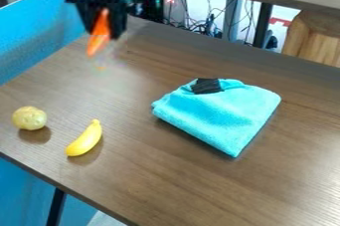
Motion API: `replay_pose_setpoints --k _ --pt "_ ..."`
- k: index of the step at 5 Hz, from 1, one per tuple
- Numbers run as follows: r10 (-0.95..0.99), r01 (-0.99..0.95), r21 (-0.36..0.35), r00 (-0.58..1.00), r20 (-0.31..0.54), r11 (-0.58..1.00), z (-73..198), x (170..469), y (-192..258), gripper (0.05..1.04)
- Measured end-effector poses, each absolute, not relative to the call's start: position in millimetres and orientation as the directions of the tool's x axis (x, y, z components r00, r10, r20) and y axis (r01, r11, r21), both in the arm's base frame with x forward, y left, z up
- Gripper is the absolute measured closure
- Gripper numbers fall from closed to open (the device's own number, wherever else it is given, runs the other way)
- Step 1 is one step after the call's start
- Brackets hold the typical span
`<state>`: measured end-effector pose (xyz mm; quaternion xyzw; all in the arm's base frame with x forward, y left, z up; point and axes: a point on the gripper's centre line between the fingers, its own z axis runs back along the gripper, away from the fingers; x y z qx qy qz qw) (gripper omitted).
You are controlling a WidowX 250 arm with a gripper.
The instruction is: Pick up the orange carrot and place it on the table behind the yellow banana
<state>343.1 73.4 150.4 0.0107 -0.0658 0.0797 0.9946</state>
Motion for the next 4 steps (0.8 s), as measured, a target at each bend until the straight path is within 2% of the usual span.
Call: replay_pose_setpoints --k 1,2,3,4 --pt "0.206 -0.207 0.013 0.976 0.077 0.978 132.6 356.6 104.6 0.521" --pt "0.209 -0.208 0.037 0.978 -0.019 0.977 101.5 368.5 120.7 0.521" --pt "0.205 -0.202 0.045 0.976 -0.07 0.978 79.2 384.1 128.9 0.521" --pt "0.229 -0.226 0.039 0.97 -0.084 0.973 61.2 397.9 142.7 0.521"
